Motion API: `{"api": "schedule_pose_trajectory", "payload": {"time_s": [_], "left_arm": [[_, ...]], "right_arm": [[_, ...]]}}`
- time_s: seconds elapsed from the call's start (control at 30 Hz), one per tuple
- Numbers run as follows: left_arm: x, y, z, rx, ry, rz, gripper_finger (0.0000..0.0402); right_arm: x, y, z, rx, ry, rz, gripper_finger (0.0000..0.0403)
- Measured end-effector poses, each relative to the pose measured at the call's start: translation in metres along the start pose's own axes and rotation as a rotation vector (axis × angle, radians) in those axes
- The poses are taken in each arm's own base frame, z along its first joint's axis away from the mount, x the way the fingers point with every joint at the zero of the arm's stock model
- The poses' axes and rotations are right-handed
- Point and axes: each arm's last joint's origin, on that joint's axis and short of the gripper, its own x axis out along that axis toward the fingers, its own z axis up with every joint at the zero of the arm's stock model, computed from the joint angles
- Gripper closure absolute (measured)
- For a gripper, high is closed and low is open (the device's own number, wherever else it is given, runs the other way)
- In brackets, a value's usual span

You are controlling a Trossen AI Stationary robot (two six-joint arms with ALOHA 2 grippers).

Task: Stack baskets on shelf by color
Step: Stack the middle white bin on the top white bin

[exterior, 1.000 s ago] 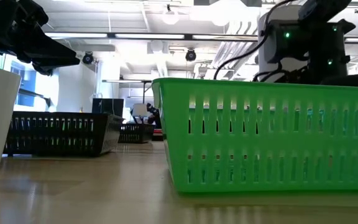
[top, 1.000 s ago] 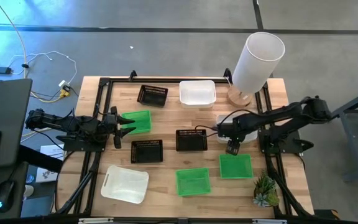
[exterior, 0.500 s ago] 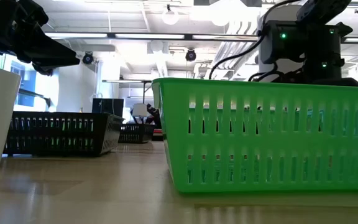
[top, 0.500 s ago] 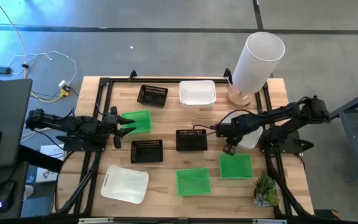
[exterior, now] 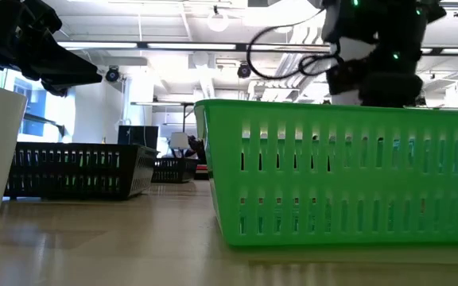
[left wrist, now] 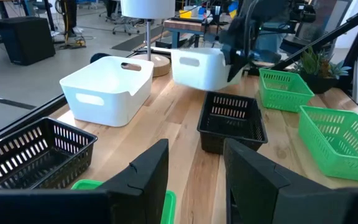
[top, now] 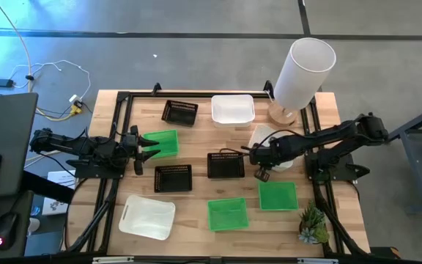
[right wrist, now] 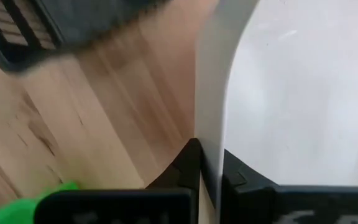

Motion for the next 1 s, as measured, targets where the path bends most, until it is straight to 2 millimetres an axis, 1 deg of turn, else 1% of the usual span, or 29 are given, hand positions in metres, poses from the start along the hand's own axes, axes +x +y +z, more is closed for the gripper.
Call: {"api": "schedule_pose_trajectory", "payload": {"time_s": [0.3, 0.6, 0.77, 1.0], "left_arm": [[0.0, 0.0, 0.0, 0.0, 0.001, 0.0, 0.0259], [0.0, 0.0, 0.0, 0.0, 0.001, 0.0, 0.0259], [0.0, 0.0, 0.0, 0.0, 0.001, 0.0, 0.0259], [0.0, 0.0, -0.001, 0.004, 0.008, 0.001, 0.0259]], "right_arm": [[-0.032, 0.008, 0.024, -0.039, -0.129, -0.034, 0.0403], [-0.066, 0.011, 0.049, -0.149, -0.274, -0.066, 0.0403], [-0.08, 0.006, 0.061, -0.226, -0.34, -0.137, 0.0403], [-0.09, -0.01, 0.083, -0.37, -0.437, -0.235, 0.0403]]}}
